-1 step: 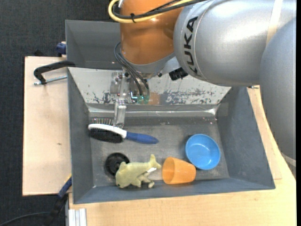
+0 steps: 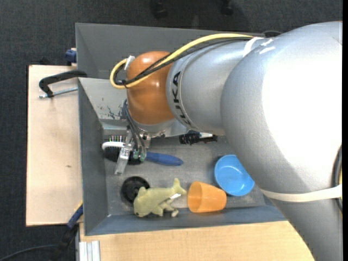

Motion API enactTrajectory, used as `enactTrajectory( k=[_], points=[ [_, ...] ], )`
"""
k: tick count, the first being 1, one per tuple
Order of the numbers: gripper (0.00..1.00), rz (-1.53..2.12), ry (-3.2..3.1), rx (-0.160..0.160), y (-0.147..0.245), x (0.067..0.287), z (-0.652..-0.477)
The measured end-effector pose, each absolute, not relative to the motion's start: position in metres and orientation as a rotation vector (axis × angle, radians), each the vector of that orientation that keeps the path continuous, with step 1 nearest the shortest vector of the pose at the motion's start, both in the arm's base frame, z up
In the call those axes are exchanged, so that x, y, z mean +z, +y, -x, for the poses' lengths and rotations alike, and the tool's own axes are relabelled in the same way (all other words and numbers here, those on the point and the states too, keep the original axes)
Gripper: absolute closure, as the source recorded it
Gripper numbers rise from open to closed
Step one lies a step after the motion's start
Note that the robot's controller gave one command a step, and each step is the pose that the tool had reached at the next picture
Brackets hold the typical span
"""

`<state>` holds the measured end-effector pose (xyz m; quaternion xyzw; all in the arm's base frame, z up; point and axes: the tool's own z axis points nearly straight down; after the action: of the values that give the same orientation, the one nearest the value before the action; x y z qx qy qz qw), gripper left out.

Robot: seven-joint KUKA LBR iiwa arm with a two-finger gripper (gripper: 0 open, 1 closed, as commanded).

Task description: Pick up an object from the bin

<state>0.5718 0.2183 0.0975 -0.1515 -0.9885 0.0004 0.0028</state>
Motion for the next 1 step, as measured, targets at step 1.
enactTrajectory(
  k=[1],
  points=[
    [1.0,0.478,-3.105,-0.004,0.2184,0.1008,-0.5735]
  ],
)
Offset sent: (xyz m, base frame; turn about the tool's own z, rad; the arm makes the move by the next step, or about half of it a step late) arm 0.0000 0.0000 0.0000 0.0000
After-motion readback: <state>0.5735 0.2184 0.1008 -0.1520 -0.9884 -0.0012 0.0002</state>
